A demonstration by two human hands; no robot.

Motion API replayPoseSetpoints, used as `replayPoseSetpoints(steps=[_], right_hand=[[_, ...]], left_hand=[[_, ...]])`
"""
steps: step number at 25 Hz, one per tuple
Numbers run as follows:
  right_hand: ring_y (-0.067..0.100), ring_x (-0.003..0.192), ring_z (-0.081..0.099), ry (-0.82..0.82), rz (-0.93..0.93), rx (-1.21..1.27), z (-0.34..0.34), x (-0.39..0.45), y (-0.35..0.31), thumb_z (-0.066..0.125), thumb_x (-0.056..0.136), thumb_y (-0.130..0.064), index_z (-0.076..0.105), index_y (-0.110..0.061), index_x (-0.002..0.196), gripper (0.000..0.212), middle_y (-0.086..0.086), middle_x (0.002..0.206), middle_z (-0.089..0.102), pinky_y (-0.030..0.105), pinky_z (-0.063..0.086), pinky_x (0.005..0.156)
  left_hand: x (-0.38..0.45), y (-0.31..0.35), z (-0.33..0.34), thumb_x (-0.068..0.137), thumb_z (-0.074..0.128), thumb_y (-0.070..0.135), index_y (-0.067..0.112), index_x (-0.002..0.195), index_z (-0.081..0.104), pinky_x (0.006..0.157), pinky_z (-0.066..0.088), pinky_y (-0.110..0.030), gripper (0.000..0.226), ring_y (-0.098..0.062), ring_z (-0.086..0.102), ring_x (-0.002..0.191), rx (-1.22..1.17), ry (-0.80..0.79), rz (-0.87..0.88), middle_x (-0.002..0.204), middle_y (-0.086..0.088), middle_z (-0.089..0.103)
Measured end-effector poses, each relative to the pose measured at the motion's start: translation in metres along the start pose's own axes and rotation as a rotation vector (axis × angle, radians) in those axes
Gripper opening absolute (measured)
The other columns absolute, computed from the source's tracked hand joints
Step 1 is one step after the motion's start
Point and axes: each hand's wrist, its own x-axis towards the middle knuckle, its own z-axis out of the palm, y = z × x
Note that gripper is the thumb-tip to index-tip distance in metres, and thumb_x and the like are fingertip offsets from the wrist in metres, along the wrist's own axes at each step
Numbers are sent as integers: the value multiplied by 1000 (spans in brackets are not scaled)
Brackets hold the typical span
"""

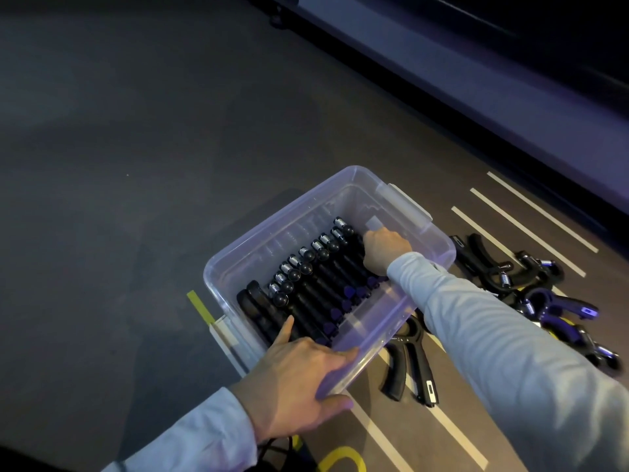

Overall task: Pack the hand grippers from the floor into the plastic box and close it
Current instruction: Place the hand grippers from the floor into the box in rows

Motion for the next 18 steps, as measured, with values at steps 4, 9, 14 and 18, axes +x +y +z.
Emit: replayPoseSetpoints(steps=[4,9,14,18], right_hand=[[38,117,53,1,9,27,4,-2,0,45,91,-4,53,-2,122,32,18,126,54,41,45,92],[39,117,52,17,0,107,1,-5,9,43,95,-12,50,-4,125,32,21,127,53,40,44,92],[38,108,59,275,-66,329,-19,-37,33,43,95,-31,54,-11,122,35,19,114,65,40,47,87],[31,108,60,481,-97,466,-25,-96,64,45,95,-35,52,-14,127,39,9,115,66,38,48,89]], left_hand=[[0,-1,0,91,38,55,41,144,20,113,-11,-46,58,-9,39,125,2,13,-1,131,13,53],[1,1,0,91,38,55,40,143,21,113,-8,-44,57,-5,34,130,-2,13,-6,139,18,45],[7,23,-13,75,16,68,30,147,13,114,5,-37,81,-8,24,136,-19,152,-29,152,14,23],[14,45,-22,80,28,62,14,141,33,104,35,-44,77,-24,46,124,-6,377,109,141,-5,45]])
